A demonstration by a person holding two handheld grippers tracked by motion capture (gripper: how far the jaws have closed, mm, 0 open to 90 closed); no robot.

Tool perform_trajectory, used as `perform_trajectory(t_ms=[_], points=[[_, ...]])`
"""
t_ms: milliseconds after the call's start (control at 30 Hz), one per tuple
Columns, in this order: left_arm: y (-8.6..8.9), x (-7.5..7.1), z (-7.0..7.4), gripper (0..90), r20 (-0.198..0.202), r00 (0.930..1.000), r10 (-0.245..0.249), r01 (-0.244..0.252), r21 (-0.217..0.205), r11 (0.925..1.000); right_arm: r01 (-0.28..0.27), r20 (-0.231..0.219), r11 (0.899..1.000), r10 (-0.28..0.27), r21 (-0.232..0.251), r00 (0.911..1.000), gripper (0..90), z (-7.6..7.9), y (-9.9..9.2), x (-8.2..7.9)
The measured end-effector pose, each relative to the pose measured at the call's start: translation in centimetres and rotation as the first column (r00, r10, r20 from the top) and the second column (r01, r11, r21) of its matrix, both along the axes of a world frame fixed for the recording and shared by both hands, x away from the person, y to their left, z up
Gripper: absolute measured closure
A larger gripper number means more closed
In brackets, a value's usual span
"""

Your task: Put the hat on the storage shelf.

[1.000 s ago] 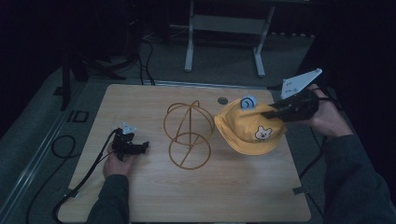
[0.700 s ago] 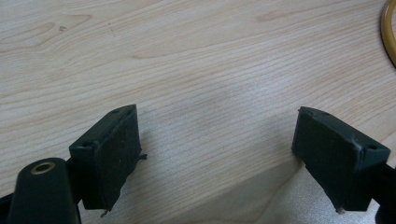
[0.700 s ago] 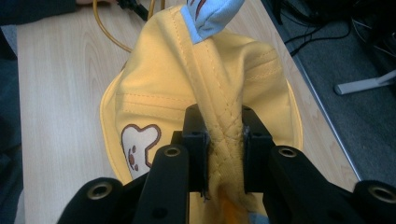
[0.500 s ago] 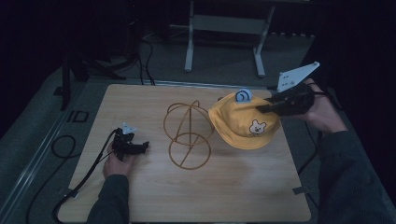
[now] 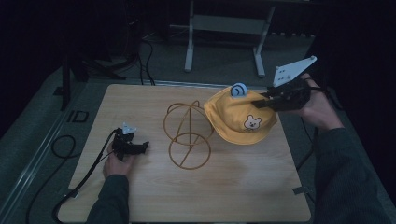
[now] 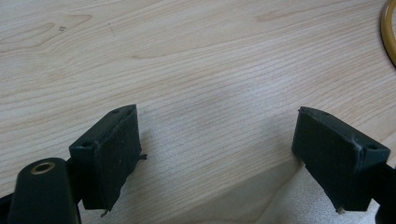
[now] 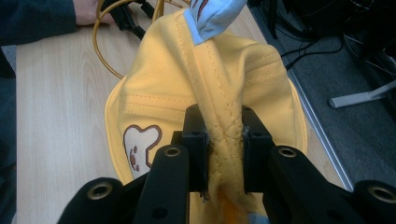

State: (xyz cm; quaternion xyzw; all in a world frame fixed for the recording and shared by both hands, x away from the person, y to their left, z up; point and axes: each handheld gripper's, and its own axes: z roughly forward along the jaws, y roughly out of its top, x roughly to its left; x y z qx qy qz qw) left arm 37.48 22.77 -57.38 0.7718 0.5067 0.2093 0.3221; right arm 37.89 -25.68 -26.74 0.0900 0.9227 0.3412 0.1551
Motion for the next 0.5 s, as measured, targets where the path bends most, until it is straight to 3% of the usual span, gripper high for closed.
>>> perform_trajectory(t_ms=[233,500], points=[[0.0,0.0,0.0,15.2,0.0,1.0,0.0,0.0,0.0,1.0,0.003,0.008,1.0,-0.003,0.015,1.0,76.8,0.7,-0.1,-0.1],[0.0,0.0,0.0,15.2,0.0,1.0,0.0,0.0,0.0,1.0,-0.026,0.016,0.999,0.025,0.027,0.9995,76.7,1.3,1.3,0.0]])
